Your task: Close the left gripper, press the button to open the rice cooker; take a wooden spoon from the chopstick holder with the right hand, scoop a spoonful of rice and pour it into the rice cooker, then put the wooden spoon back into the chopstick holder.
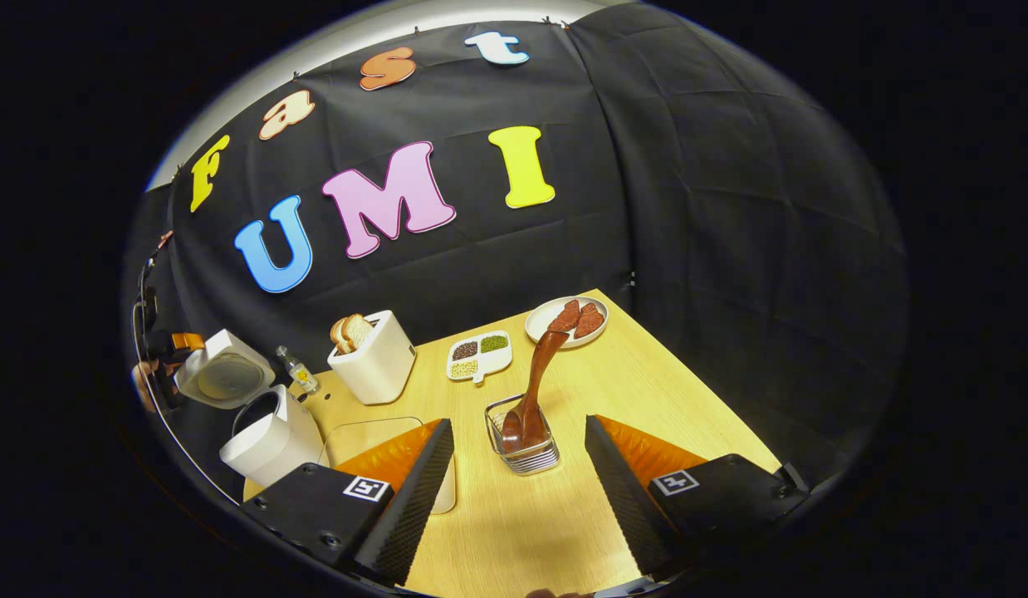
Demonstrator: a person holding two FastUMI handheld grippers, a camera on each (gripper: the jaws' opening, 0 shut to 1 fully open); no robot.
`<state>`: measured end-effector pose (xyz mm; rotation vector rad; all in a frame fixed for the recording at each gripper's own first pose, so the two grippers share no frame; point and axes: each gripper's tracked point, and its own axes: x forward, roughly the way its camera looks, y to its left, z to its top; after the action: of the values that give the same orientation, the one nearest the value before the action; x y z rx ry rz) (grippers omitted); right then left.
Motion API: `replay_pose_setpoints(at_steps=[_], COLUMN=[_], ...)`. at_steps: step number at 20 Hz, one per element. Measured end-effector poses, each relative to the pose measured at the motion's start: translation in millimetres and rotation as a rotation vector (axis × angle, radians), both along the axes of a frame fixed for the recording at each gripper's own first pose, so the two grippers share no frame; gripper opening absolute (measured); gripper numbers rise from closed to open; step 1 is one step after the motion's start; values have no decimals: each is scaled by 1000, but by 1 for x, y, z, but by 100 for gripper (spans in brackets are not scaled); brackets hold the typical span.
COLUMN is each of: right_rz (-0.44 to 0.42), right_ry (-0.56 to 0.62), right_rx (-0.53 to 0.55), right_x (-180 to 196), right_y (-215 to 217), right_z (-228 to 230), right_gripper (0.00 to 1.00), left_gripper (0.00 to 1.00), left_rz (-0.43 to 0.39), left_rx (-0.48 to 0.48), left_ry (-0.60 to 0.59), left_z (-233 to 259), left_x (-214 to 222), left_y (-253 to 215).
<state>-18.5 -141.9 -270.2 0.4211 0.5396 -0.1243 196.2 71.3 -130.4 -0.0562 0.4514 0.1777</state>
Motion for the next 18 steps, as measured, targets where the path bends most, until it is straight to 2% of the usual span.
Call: replay_pose_setpoints(at_steps=[11,16,18], right_rz=[47,40,37], right_ry=[-15,-12,-15], right_rx=[-13,-10,-10], right_x=[-4,-9,-12], right_y=[1,-7,-8], right_z=[1,0,-1], right_gripper=[99,99,99], left_gripper=[100,100,100], left_rz=[13,67,90], left_rx=[-45,-129,-131], left_ry=[199,259,281], left_z=[-78,-111,-123], left_x=[-54,-63,-66], left_y=[-39,-47,-44])
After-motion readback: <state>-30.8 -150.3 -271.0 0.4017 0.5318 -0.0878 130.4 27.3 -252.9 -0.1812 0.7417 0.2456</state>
